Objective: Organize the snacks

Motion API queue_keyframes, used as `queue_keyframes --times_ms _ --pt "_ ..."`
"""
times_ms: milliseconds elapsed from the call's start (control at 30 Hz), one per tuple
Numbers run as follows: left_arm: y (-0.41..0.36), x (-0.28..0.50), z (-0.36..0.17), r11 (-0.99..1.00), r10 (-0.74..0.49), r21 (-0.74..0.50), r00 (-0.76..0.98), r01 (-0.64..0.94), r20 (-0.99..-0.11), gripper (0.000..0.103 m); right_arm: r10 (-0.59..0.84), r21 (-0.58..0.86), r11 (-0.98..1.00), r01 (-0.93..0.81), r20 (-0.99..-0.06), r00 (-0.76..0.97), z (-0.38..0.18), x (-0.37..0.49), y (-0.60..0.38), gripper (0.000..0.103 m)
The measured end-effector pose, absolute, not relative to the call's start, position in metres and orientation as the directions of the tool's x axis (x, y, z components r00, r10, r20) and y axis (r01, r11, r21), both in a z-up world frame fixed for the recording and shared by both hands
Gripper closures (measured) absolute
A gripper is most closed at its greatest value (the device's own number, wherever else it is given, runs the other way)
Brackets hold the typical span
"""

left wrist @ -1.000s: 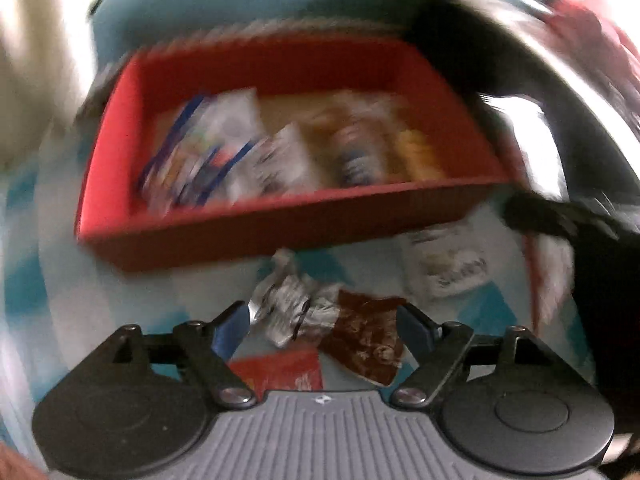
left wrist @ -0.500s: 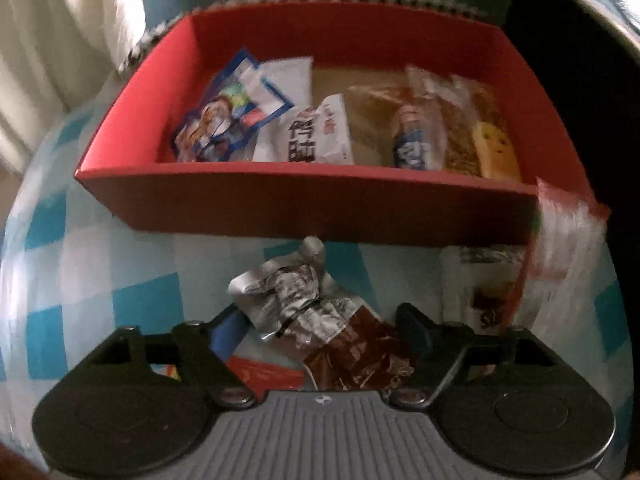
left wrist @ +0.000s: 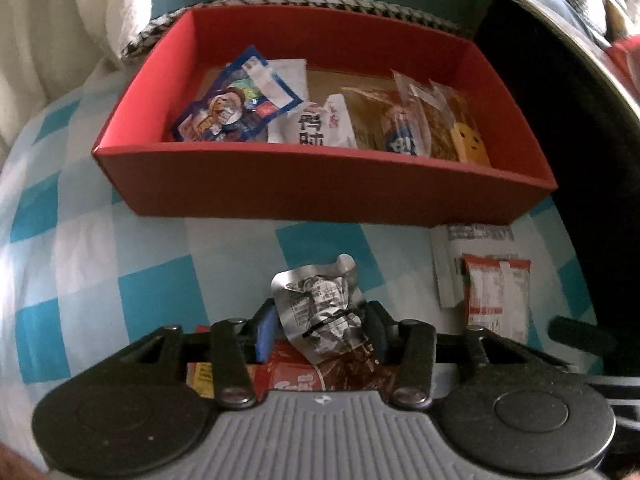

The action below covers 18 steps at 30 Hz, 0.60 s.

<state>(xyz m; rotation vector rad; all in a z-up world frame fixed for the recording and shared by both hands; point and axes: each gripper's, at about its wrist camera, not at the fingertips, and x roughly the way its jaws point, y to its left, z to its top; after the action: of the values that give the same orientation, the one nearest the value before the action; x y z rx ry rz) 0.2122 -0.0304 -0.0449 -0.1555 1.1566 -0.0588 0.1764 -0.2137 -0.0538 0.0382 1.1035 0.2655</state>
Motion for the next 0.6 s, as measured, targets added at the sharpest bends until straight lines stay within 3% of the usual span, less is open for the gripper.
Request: queue_keyframes --times_ms 67,133,267,367,467,600 --pt "-0.025 0.213 -0.046 0.979 -0.161 -0.196 0.392 -0.051 -0.906 0.050 0.212 0.137 0.969 -0.207 -0.889 0.405 -0.062 0.182 -0.198 0.024" --pt "-0.022 0.215 -0.049 0.968 -0.207 -0.245 0.377 -0.056 -0.903 0.028 0.194 0.107 0.966 -0.233 -0.901 0.389 -0.071 0.184 -0.183 0.024" --pt "-0.026 0.208 -0.051 0.978 -0.165 -0.201 0.381 -0.056 -0.910 0.023 0.117 -0.018 0.953 -0.304 -0.900 0.419 -0.076 0.179 -0.170 0.035" --pt "-0.040 0.202 -0.057 0.992 -0.080 -0.115 0.413 -0.061 -0.907 0.031 0.120 0.004 0.963 -0.270 -0.904 0.411 -0.071 0.177 -0.189 0.040" --pt "-0.051 0.193 -0.054 0.995 -0.077 -0.094 0.449 -0.015 -0.890 0.065 0.135 0.047 0.975 -0.216 -0.901 0.413 -0.067 0.177 -0.212 0.042" --pt "-0.046 0.192 -0.051 0.992 -0.114 -0.129 0.422 -0.008 -0.899 0.066 0.201 0.132 0.975 -0.178 -0.865 0.461 -0.048 0.177 -0.235 0.043"
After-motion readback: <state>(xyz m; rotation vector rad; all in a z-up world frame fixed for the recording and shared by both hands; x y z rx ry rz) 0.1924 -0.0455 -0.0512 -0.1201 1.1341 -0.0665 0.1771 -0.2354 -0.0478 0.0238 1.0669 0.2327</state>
